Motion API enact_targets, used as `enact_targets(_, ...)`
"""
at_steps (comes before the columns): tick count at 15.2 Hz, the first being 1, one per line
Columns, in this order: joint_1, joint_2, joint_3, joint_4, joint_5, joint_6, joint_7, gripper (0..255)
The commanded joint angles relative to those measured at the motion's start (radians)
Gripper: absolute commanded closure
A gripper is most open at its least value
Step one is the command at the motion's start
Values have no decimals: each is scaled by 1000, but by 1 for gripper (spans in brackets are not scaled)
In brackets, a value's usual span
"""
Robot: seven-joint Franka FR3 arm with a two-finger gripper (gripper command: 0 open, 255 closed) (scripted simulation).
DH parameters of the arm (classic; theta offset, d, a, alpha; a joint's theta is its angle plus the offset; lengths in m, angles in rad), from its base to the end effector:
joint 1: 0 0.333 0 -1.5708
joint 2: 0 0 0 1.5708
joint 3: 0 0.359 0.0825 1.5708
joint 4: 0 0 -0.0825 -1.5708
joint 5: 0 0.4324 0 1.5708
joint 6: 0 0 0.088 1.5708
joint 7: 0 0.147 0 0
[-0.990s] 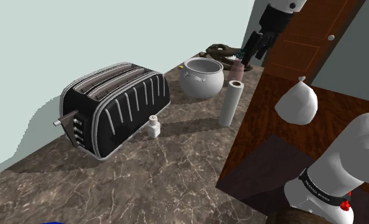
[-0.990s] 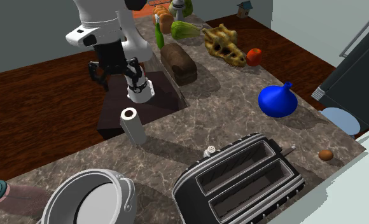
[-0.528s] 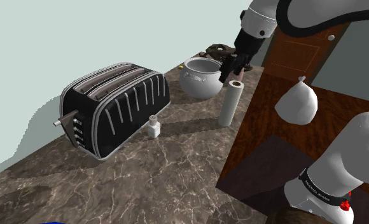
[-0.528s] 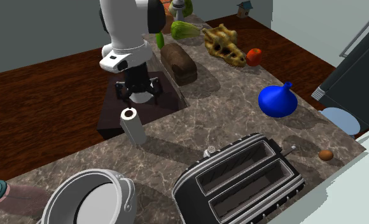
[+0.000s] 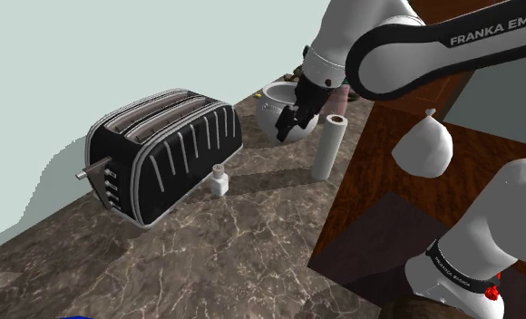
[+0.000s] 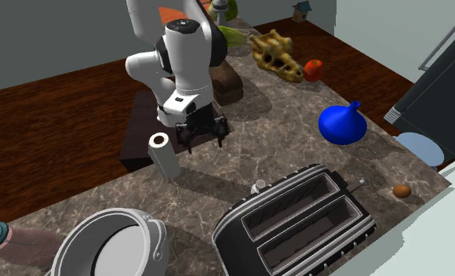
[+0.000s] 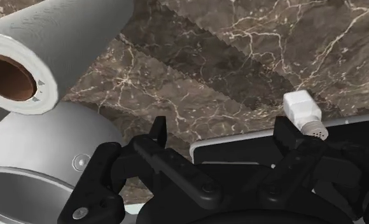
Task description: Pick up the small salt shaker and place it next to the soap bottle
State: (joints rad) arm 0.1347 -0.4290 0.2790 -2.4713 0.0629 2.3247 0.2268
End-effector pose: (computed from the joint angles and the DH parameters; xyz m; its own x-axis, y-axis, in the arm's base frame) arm 0.4339 0.1955 0.4462 0.9525 0.1352 0.2730 0.1412 -0.9900 -0.0023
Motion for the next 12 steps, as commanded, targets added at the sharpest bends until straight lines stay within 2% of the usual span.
enact_targets(1,0,74,35,12,-14,73,33,0)
enact_targets(4,-3,172,85,38,-51,156,88,0)
enact_targets(7,-12,277,134,77,-117,230,161,0)
enact_targets(12,-10,467,186,170,-305,321,330,0)
